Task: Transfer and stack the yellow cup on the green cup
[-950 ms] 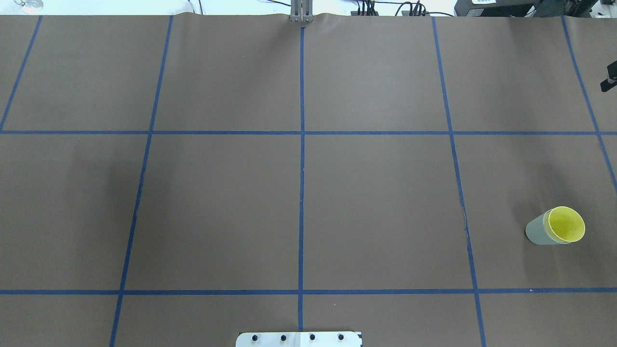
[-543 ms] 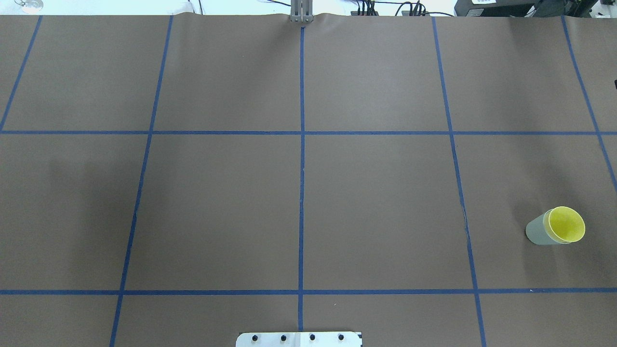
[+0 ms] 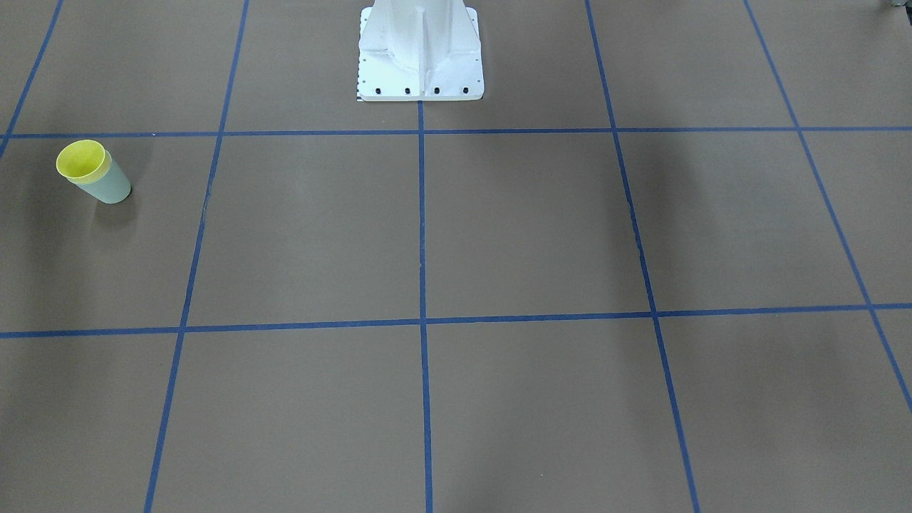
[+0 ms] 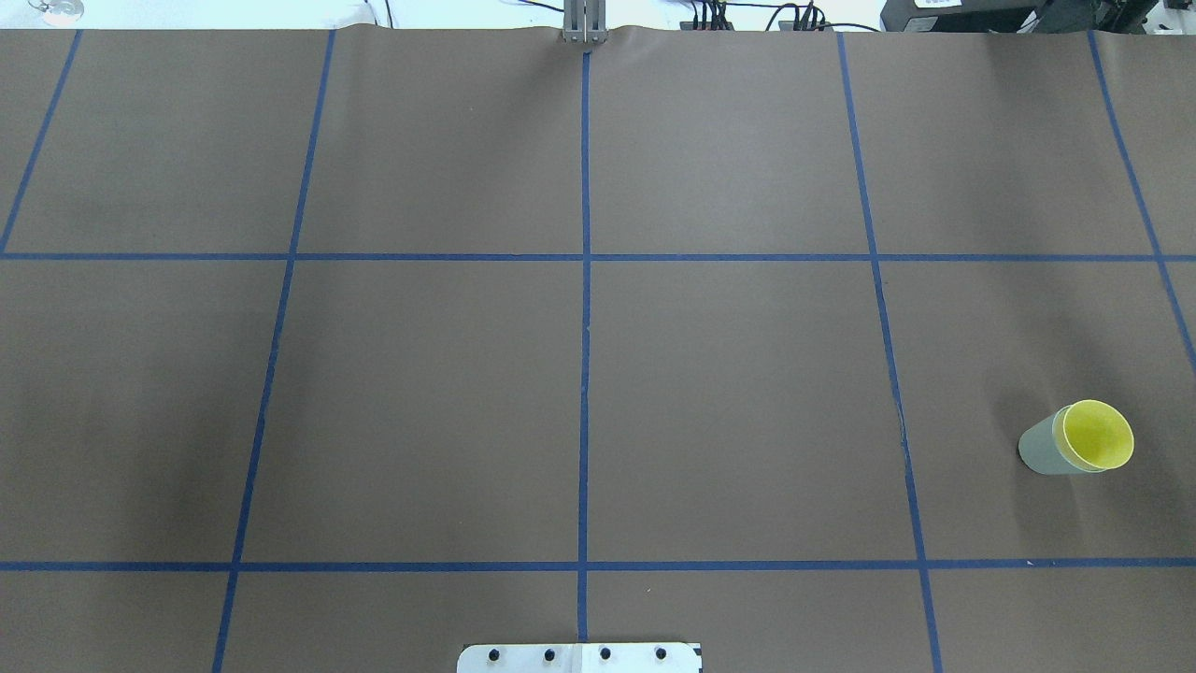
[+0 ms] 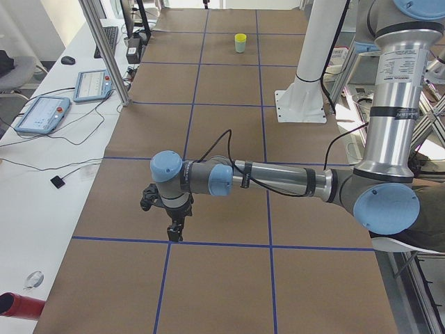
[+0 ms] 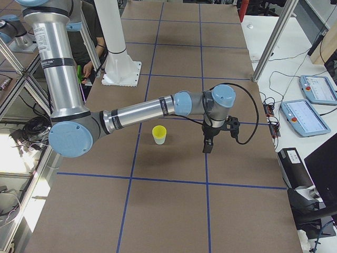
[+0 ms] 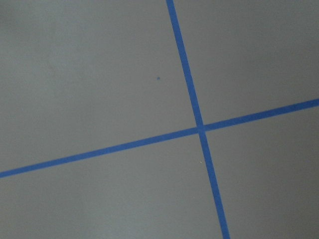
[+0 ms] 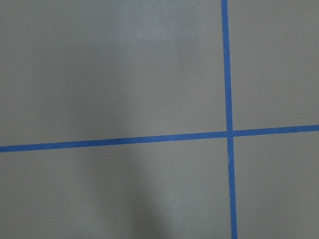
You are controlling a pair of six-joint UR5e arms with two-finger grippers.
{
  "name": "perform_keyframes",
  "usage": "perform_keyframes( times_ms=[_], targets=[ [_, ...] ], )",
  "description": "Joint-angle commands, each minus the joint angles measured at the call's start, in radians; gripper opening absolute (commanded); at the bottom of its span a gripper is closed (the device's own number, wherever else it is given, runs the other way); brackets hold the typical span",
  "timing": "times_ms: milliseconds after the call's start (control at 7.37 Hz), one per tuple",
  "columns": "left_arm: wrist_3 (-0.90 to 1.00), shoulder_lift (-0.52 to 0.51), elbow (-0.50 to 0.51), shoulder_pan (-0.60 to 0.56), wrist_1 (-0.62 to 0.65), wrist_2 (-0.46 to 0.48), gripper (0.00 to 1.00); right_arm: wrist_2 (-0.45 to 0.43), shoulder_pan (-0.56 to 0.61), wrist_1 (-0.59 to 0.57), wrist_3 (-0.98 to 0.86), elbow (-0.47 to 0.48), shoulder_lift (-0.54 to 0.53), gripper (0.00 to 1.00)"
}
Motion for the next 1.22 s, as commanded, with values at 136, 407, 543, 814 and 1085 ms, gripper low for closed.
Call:
perform_keyframes(
  times_ms=[136, 407, 543, 814, 1085],
  targets=[
    [-0.01, 0.145, -0.148, -0.012, 0.018, -0.04, 1.0, -0.002, 0.001, 0.003, -0.003, 0.006, -0.019, 1.0],
    [-0.011, 0.128, -0.139, -0.009, 0.014, -0.037, 1.0, 0.001, -0.001, 0.008, -0.005, 0.018, -0.049, 1.0],
    [-0.011, 0.137, -0.154, -0.013, 0.012, -0.04, 1.0, 0.004, -0.001, 0.008, -0.005, 0.059, -0.078, 1.0],
    [-0.01, 0.136, -0.145, -0.012, 0.012, -0.037, 1.0, 0.0, -0.001, 0.006, -0.003, 0.105, -0.103, 1.0],
    [-0.051, 0.11, -0.142, -0.009, 0.012, -0.039, 1.0, -0.002, -0.001, 0.008, -0.003, 0.098, -0.15, 1.0]
  ],
)
